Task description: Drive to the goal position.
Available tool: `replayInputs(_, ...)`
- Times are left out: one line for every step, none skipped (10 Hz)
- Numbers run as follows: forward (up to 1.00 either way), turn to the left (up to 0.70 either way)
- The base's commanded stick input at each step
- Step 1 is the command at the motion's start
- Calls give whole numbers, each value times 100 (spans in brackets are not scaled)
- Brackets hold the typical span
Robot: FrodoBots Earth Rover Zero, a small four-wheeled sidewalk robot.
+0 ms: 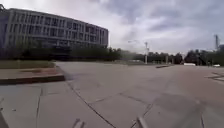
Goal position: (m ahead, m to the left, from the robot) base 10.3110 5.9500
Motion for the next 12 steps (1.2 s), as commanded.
replayInputs(100,0)
replayInputs(100,0)
replayInputs(100,0)
replayInputs(100,0)
replayInputs(100,0)
replayInputs(100,0)
replayInputs(100,0)
replayInputs(100,0)
replayInputs(100,0)
replayInputs(100,0)
replayInputs(100,0)
replayInputs(100,0)
